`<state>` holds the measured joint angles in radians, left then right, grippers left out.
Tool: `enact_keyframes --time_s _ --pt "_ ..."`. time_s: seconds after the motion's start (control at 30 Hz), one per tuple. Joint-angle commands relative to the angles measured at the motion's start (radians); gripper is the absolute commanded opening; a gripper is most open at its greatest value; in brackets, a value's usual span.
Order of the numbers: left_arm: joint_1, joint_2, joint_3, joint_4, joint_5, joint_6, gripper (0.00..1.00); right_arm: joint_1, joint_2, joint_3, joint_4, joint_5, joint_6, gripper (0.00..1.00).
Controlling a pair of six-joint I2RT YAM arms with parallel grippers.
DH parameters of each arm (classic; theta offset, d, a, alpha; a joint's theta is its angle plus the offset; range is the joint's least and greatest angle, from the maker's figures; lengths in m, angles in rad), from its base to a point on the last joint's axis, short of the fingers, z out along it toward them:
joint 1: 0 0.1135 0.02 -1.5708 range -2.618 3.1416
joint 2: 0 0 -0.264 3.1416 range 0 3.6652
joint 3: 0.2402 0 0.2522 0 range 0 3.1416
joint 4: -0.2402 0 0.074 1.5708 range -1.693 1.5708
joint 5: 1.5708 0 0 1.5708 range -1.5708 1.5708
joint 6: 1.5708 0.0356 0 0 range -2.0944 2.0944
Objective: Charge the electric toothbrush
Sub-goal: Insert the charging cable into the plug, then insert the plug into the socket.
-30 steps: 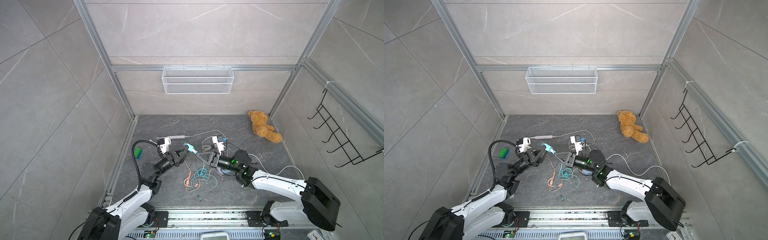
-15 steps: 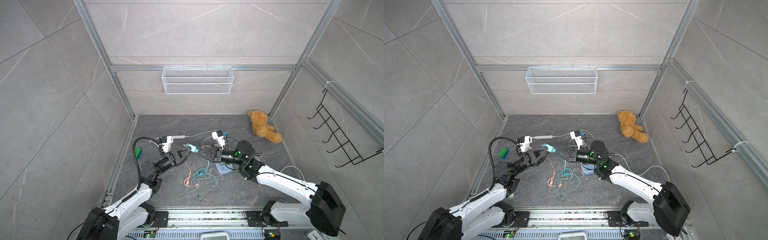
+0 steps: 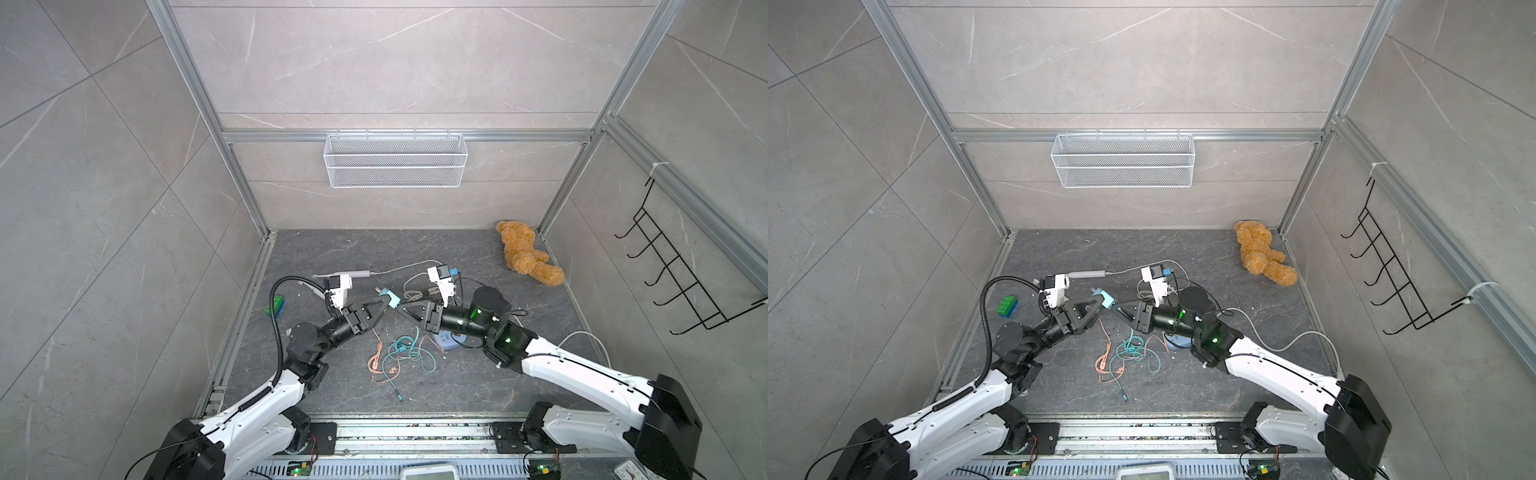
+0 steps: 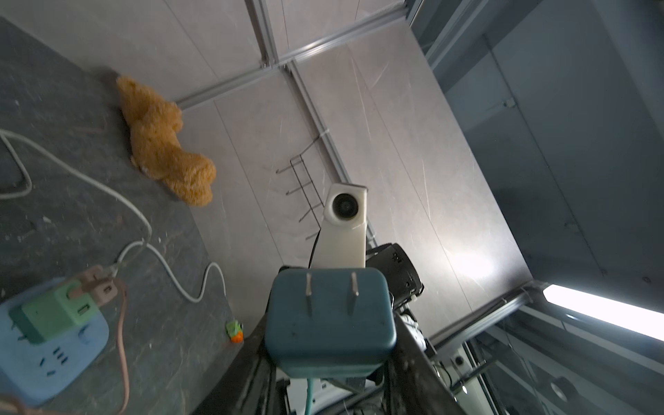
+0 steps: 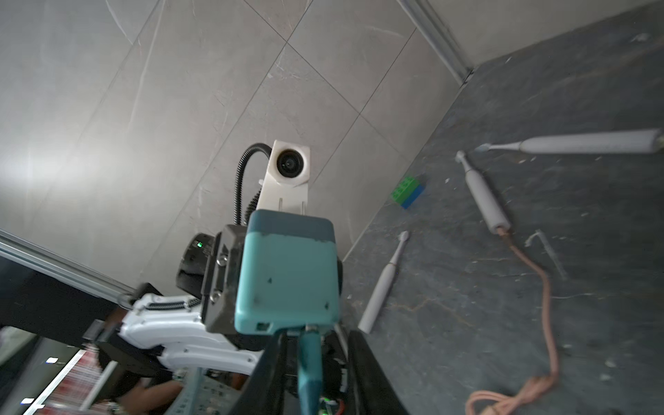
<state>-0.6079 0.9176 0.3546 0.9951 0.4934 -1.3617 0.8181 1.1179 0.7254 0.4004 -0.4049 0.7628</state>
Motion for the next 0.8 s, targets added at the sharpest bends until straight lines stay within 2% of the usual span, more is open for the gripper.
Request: enact_keyframes --time_s 0.0,0.1,0.27,0.37,0.53,0.77 --pt "-0.013 -0.076 0.018 -0.127 -0.067 -0.005 0.0 0.017 -0.079 -0.072 -0.076 0.185 -0.276 0.47" --pt "-0.012 -0.11 0.012 -0.204 -0.137 -0.035 0.0 0.092 -0.072 -0.101 -0.02 0.283 -0.421 0.55" --pt "-0.01 -0.121 0.019 -0.329 -0.174 -0.104 0.0 0.223 -0.013 -0.115 0.08 0.46 -0.664 0.6" --pt "-0.011 -0.123 0.002 -0.332 -0.176 -0.123 0.0 0.237 0.04 -0.114 0.158 0.523 -0.681 0.61" --pt "-0.012 -0.11 -0.02 -0.265 -0.179 -0.147 0.0 0.24 0.137 -0.089 0.265 0.559 -0.698 0.6" --pt "-0.014 -0.065 -0.046 -0.167 -0.179 -0.193 0.0 0.24 0.214 -0.088 0.447 0.567 -0.733 0.58"
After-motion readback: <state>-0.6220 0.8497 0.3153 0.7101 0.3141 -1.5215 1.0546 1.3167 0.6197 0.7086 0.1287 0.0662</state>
